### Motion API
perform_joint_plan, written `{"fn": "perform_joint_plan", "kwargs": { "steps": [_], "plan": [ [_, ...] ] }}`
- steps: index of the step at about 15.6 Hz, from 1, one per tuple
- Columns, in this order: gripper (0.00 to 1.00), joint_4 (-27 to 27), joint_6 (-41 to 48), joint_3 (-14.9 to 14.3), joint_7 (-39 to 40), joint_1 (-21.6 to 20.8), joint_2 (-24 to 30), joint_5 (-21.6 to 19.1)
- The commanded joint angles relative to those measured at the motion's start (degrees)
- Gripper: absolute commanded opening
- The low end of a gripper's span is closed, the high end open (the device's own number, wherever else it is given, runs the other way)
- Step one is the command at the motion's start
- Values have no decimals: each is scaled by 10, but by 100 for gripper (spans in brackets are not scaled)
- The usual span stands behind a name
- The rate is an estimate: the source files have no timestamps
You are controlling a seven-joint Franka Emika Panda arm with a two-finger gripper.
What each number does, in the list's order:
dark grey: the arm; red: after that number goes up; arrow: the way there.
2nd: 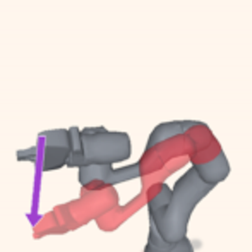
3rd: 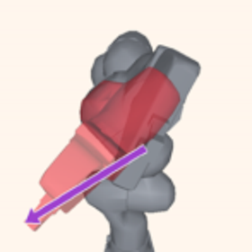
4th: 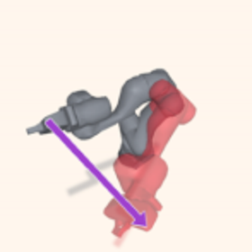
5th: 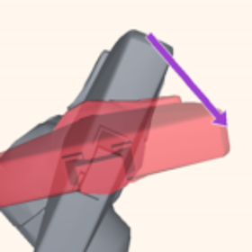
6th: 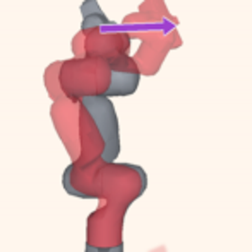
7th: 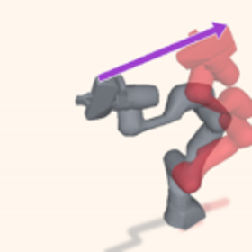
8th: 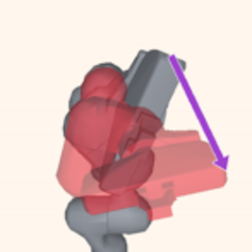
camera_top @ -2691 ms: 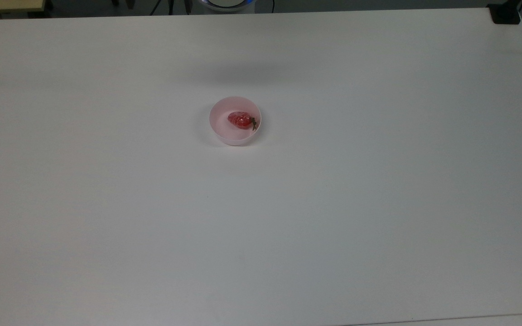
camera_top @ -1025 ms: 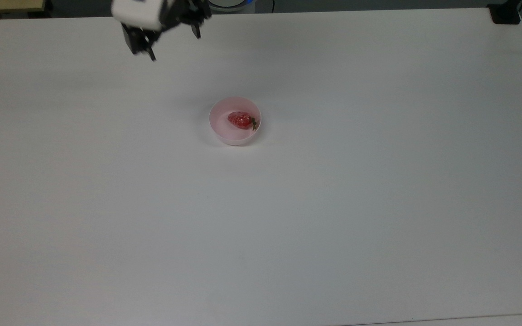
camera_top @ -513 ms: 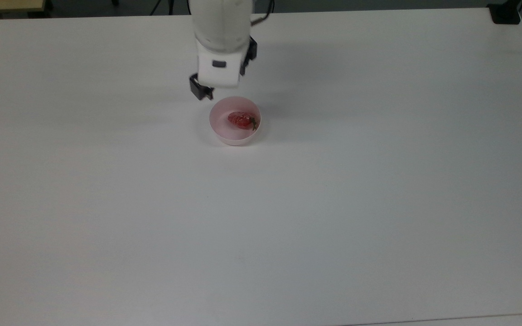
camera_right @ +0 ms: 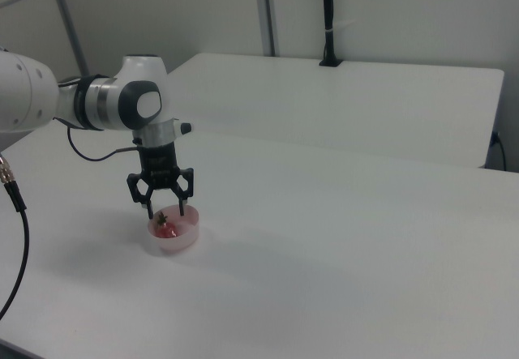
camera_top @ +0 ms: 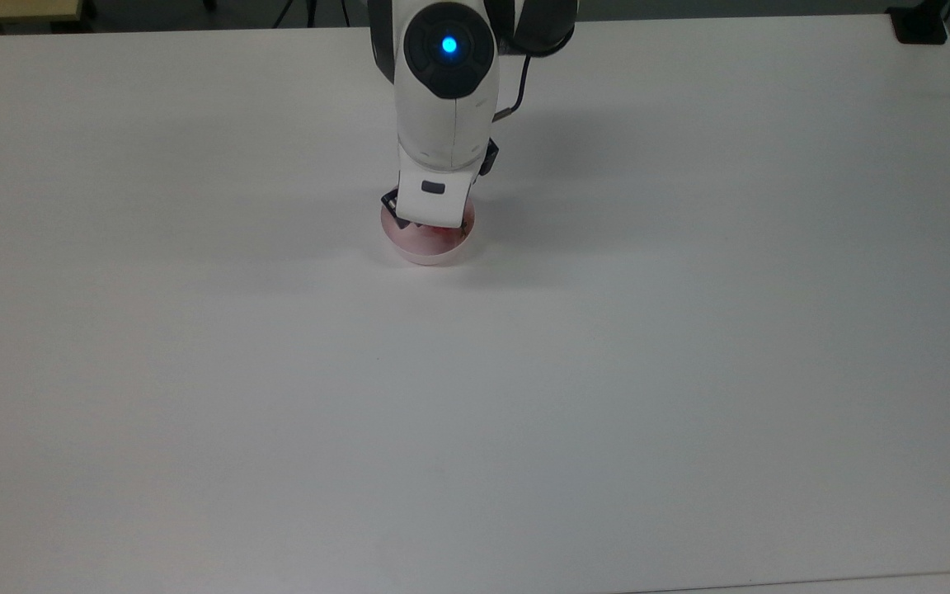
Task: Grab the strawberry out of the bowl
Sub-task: 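Close the gripper on the red strawberry inside the bowl, then lift the strawberry out of the bowl and carry it beside the bowl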
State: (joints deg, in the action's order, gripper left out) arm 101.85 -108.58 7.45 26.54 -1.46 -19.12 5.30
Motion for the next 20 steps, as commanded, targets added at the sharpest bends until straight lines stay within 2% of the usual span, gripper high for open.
{"fn": "perform_joint_plan", "kwargs": {
  "steps": [1, 7, 10, 13, 14, 20],
  "plan": [
    [70, 13, -15, -1, -21, -5, -2, 16],
    [70, 40, -65, 1, -47, -5, -19, 28],
    [54, 40, -64, 1, -51, -4, -19, 28],
    [30, 37, -58, 2, -52, -3, -14, 24],
    [26, 37, -55, 2, -53, -3, -10, 23],
    [23, 31, -4, 2, -50, 13, 35, 18]
  ]
}}
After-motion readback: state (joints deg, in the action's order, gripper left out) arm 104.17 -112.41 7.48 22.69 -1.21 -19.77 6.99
